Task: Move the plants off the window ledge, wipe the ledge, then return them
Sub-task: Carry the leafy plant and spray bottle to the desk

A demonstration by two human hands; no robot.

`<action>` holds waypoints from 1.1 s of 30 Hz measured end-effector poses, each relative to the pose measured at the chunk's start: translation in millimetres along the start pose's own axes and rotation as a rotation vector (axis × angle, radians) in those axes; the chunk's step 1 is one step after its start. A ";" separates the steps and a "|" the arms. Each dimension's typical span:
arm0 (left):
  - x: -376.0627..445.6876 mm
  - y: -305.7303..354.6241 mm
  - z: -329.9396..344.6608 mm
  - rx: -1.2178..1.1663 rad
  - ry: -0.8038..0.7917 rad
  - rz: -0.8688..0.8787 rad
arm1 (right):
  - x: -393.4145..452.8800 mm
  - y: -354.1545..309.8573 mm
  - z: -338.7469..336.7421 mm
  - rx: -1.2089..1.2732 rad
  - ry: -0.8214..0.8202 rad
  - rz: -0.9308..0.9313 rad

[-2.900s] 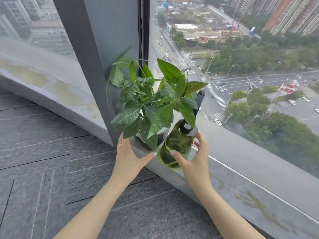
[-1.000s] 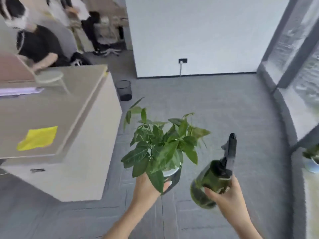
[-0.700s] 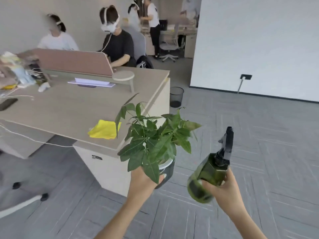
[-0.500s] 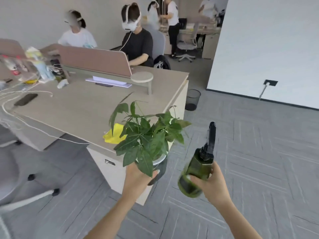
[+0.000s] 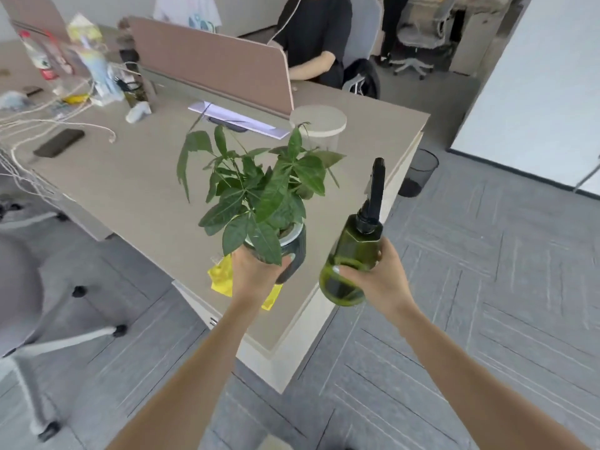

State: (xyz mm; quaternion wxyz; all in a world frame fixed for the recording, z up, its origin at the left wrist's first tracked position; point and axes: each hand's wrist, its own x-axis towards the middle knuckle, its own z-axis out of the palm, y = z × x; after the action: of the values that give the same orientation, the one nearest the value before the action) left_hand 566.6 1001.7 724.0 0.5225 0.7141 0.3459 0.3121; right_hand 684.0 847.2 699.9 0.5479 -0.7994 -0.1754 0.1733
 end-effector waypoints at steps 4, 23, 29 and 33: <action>89.5 -22.6 -2.1 0.079 -0.046 0.032 | 69.7 -9.8 37.2 -0.010 0.042 0.024; 324.6 -119.6 39.2 0.066 -0.321 -0.039 | 266.5 -16.2 180.5 -0.013 0.295 0.191; 327.8 -110.7 47.0 0.062 -0.375 0.000 | 270.5 -5.7 181.5 -0.049 0.335 0.199; 322.0 -112.9 50.5 0.054 -0.351 0.033 | 268.9 -4.3 179.3 -0.049 0.338 0.187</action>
State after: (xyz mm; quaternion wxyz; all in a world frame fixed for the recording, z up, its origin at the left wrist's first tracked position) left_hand 770.6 1263.2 629.3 0.5505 0.7768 0.2459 0.1818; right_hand 835.7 1121.3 620.2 0.5315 -0.8430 -0.0100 0.0822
